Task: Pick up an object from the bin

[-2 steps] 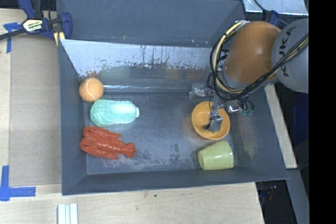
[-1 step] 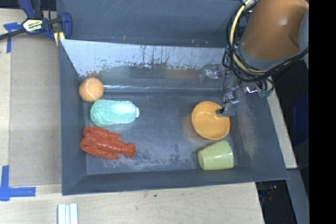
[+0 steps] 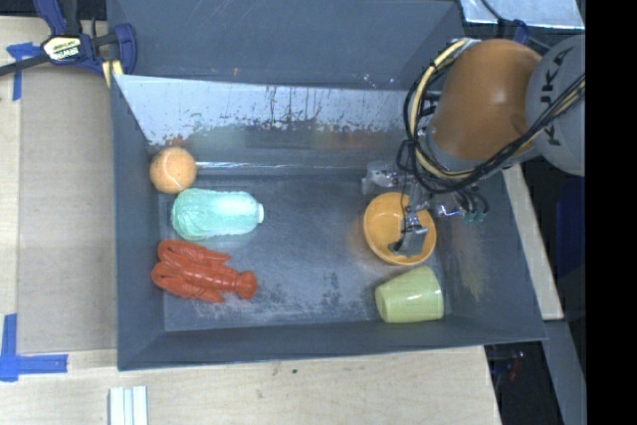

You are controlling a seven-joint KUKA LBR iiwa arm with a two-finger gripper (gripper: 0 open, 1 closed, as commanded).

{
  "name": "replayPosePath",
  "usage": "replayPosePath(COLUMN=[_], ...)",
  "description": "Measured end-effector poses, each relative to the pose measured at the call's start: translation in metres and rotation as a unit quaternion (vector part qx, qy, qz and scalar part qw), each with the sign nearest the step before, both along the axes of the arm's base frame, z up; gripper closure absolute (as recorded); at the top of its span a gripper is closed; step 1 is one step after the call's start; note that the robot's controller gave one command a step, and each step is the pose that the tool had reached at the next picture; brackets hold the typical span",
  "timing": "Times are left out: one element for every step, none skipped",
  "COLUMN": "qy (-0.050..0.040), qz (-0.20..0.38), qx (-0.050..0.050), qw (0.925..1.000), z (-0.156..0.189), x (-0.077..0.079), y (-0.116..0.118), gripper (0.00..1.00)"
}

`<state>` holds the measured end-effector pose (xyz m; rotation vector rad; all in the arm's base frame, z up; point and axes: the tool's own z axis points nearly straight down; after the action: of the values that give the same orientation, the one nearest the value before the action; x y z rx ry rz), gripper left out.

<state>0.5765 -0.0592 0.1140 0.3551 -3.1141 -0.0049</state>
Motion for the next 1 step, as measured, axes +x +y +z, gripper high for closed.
replayPosePath(qy=[-0.0167], qz=[0.0], qx=[-0.002], qw=[0.9999], z=[0.011], x=[0.0008], y=[0.0009], gripper=[0.0])
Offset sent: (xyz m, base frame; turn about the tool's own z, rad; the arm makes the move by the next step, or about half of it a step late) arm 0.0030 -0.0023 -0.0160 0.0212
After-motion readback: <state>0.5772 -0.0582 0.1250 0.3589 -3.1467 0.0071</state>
